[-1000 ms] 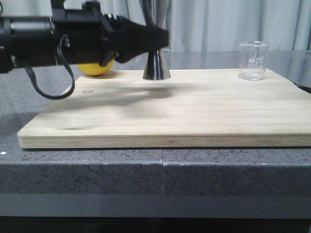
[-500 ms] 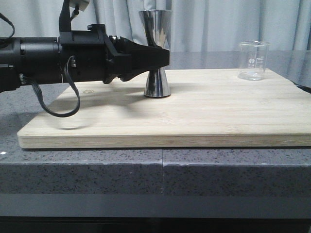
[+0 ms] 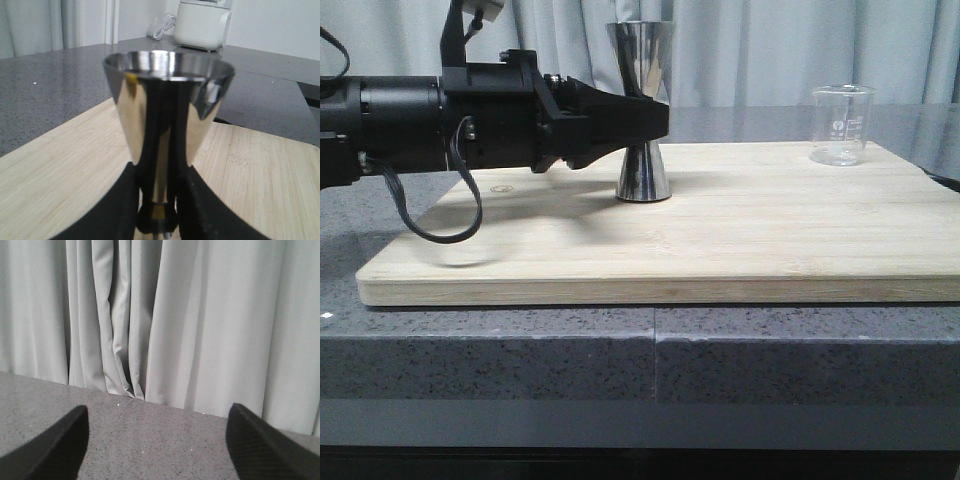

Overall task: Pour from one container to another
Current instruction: 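Lower the jigger onto the board with the left gripper, then open the left gripper and retract it from the jigger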

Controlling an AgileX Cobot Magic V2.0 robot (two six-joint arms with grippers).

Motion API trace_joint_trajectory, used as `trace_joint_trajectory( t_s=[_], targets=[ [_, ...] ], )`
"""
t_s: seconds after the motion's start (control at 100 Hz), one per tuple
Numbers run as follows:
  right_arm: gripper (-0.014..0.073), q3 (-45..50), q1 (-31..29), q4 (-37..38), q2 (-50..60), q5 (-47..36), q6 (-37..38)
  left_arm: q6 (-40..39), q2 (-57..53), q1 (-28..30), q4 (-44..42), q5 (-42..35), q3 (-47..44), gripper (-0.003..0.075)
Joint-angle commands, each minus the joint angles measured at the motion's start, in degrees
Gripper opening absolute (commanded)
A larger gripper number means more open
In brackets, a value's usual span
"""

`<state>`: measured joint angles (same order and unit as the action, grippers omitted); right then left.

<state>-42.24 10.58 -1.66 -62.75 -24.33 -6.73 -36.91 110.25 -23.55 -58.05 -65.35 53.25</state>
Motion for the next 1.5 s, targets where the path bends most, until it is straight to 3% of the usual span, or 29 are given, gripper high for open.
trace_joint_trajectory(
  t_s=[0.0,0.27,0.61,0.83,1.19,1.49],
  targets=[
    [0.0516,-1.4,-0.1,0.0,1.4,-4.4,0.0,0.0,-2.7,0.3,1.6,-5.4,1.4,0.0164],
    [0.0516,-1.4,-0.1,0.0,1.4,-4.3,0.0,0.0,-2.7,0.3,1.6,-5.4,1.4,0.0298],
    [0.0516,-1.4,-0.1,0.0,1.4,-4.3,0.0,0.0,-2.7,0.5,-0.8,-5.4,1.4,0.0316],
    [0.0516,-1.4,-0.1,0.0,1.4,-4.3,0.0,0.0,-2.8,1.6,-1.0,-6.1,1.4,0.0438],
    [0.0516,-1.4,-0.1,0.0,1.4,-4.3,0.0,-0.5,-3.0,3.6,-3.7,-9.2,1.4,0.0444],
    [0.0516,-1.4,-0.1,0.0,1.4,-4.4,0.0,-6.9,-4.9,6.7,-10.1,-11.5,1.4,0.0444]
  ],
)
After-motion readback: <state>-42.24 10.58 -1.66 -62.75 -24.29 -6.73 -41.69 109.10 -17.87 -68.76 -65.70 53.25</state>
